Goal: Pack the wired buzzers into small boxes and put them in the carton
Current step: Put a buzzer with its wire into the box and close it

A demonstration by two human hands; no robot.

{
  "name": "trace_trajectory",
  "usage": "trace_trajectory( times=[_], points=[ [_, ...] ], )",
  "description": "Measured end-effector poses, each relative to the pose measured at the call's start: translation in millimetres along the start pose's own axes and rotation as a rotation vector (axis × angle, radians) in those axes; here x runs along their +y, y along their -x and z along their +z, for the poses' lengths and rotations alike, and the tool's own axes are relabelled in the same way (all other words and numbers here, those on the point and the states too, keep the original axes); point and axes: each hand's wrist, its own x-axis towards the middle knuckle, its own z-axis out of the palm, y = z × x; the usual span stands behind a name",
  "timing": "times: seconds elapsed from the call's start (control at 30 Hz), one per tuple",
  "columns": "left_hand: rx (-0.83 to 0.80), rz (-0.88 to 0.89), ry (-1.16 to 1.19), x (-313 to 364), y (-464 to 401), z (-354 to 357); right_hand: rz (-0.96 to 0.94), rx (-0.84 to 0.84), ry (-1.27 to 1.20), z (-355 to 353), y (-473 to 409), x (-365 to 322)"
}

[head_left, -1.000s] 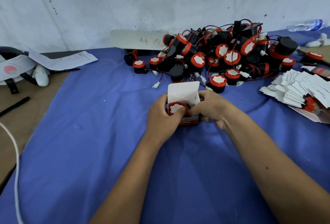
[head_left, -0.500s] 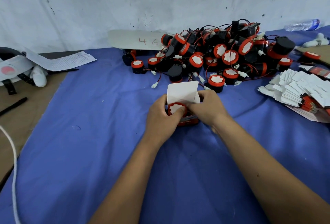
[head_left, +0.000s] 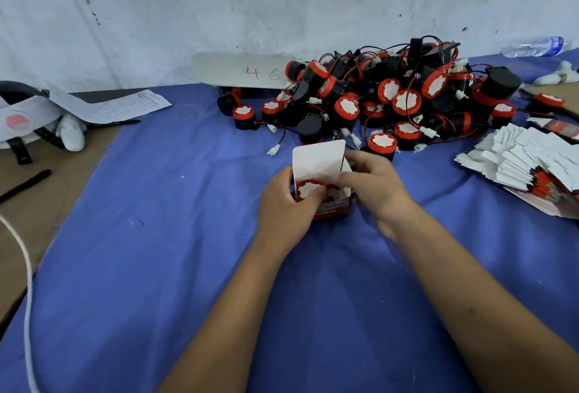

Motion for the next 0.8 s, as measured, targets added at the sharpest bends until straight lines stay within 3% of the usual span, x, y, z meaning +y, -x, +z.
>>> trace_trajectory(
  times=[0.13, 0.37, 0.57, 0.7, 0.8],
  points=[
    [0.002, -0.018, -0.021, 0, 0, -1, 0.181, -0.082, -0.316, -11, -4, -6],
    [0.064, 0.025, -0.039, 2, 2, 0, 0.031, -0.161, -0.231, -12, -3, 5],
    [0.163, 0.250, -0.130, 3, 6, -2, 0.029, -0.130, -0.237, -8, -1, 3],
    [0.140, 0.438, -0.363, 0, 3, -5, 0.035, -0.095, -0.205, -7, -3, 4],
    [0.110, 0.375, -0.403, -2, 2, -4, 0.028, -0.075, -0.203, -6, -3, 7]
  ],
)
